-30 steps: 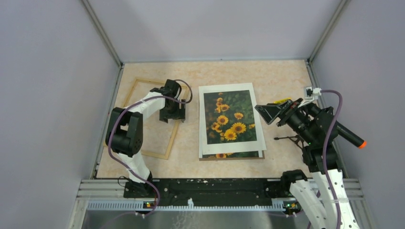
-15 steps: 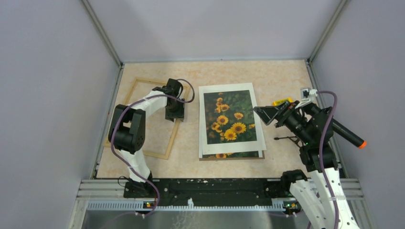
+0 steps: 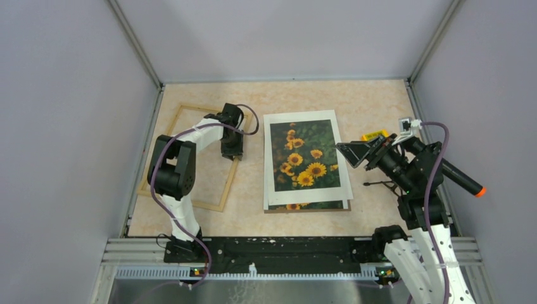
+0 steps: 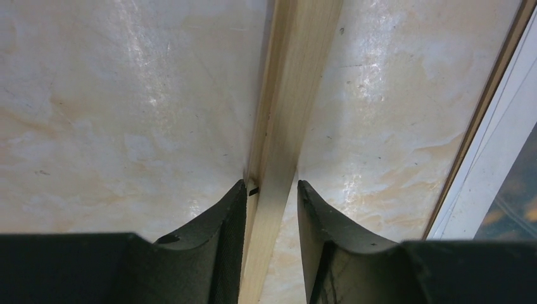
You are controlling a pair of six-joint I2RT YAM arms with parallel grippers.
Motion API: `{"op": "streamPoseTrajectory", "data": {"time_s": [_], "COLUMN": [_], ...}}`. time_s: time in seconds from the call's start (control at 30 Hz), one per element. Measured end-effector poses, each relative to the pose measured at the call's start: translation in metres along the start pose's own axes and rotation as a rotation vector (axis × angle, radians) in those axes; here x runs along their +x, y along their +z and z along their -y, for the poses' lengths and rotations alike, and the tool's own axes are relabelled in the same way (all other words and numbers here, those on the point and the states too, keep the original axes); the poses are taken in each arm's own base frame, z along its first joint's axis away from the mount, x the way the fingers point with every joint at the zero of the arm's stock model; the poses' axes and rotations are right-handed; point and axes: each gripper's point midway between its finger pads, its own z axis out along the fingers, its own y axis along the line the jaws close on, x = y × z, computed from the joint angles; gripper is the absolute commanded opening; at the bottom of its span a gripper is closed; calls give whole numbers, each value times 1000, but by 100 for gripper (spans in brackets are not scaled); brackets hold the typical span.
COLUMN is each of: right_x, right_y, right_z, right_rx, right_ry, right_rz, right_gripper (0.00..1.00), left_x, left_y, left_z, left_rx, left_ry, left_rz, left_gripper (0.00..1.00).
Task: Put the photo into the frame
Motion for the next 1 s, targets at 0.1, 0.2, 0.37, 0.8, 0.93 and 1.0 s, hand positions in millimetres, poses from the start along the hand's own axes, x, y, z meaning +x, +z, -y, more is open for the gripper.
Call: {"op": "streamPoseTrajectory", "data": {"time_s": [0.1, 0.2, 0.37, 0.8, 0.93, 1.0], "right_x": [0, 0, 4, 17, 22, 25], "right_y": [0, 0, 3, 14, 14, 15], "right_z": [0, 0, 6, 20, 24, 27], "right_rx": [0, 1, 16, 45, 53, 58], "right_ry": [0, 0, 13, 51, 60, 66], "right_rz": [0, -1, -20, -92, -106, -115], "right_gripper": [99, 99, 99, 99, 99, 99], "left_x": [0, 0, -2, -2, -2, -1], "left_y": [0, 0, 0, 0, -1, -2], "left_z": [-1, 0, 1, 3, 2, 0], "left_rx": [-3, -1, 5, -104, -158, -186], "left_ry": [-1, 2, 12, 69, 92, 105], "left_rz": [1, 1, 11, 50, 66, 71], "left_gripper": [31, 24, 10, 0, 0, 0]}}
